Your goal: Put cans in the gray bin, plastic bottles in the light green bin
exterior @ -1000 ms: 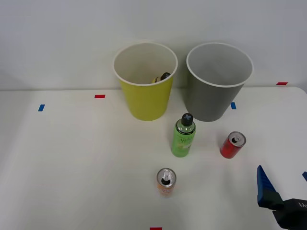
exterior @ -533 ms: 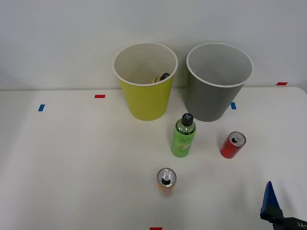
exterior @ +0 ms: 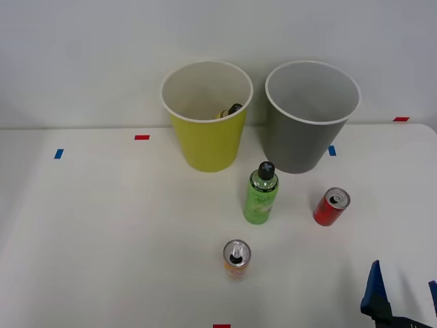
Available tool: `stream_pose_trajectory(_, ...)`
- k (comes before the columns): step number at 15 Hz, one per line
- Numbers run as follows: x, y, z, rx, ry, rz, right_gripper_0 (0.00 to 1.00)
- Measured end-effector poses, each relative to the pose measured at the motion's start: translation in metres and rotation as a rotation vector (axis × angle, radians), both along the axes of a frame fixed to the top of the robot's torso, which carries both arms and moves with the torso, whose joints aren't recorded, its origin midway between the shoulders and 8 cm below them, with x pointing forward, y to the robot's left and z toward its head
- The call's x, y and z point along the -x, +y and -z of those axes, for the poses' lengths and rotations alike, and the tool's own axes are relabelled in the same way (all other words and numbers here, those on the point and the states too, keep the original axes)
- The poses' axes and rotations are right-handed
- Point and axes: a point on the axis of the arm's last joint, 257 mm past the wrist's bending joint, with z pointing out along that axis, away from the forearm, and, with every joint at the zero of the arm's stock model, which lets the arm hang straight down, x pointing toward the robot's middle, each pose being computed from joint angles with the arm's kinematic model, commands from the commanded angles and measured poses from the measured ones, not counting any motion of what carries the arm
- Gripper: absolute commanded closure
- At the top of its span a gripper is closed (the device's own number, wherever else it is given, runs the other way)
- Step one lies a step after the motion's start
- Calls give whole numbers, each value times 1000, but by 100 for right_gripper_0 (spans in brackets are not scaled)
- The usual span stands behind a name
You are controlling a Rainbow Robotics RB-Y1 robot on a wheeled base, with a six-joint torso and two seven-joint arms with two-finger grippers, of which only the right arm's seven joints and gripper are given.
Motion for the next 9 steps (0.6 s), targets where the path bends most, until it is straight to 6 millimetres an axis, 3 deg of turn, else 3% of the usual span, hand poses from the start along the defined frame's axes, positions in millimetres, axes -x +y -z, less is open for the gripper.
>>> stream_pose_trajectory(3, 2, 3, 14, -5, -61, -98, 0)
stream_pose_trajectory(9, -1, 9, 6, 84, -76, -264, 0)
